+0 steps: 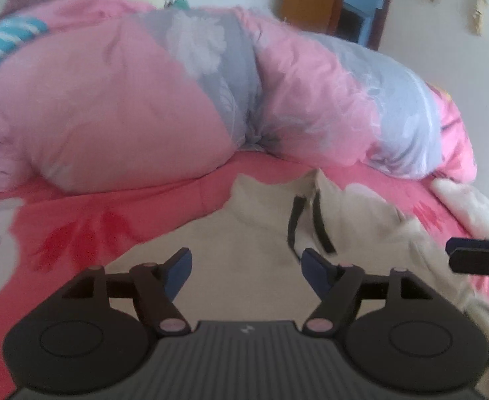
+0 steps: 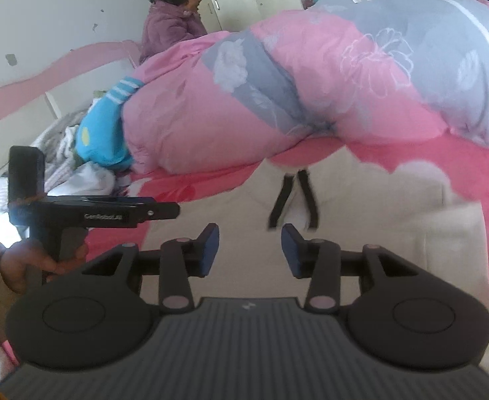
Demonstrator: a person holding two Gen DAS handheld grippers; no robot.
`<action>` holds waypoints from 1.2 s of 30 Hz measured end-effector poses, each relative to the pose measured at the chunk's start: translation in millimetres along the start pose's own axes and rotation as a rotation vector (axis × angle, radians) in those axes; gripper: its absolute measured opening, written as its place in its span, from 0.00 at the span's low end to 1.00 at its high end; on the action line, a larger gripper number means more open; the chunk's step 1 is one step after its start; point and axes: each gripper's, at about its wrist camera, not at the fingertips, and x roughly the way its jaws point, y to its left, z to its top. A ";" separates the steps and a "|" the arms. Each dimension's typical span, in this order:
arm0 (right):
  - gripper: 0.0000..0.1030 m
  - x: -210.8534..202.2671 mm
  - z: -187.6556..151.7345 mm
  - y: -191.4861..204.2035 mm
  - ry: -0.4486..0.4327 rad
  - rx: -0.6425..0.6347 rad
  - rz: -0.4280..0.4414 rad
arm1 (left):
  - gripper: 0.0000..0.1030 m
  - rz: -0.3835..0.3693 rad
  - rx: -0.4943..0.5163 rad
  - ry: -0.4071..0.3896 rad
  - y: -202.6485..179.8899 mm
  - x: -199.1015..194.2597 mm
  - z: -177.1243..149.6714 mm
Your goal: Fold clothes
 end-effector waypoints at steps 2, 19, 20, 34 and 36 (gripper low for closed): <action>0.40 24.9 15.1 -19.8 0.015 0.027 -0.003 | 0.72 -0.017 -0.048 0.025 6.4 29.9 12.7; 0.40 199.9 97.4 -137.3 0.100 0.402 -0.082 | 0.71 -0.007 -0.312 0.074 41.1 164.3 55.7; 0.40 206.1 99.2 -138.4 0.109 0.404 -0.080 | 0.70 -0.011 -0.308 0.075 39.7 168.1 56.6; 0.12 244.3 87.8 -144.5 0.170 0.440 -0.121 | 0.17 0.030 -0.160 0.073 6.8 188.7 52.3; 0.10 239.4 85.9 -141.6 0.164 0.441 -0.108 | 0.15 0.026 -0.152 0.071 4.9 186.7 52.0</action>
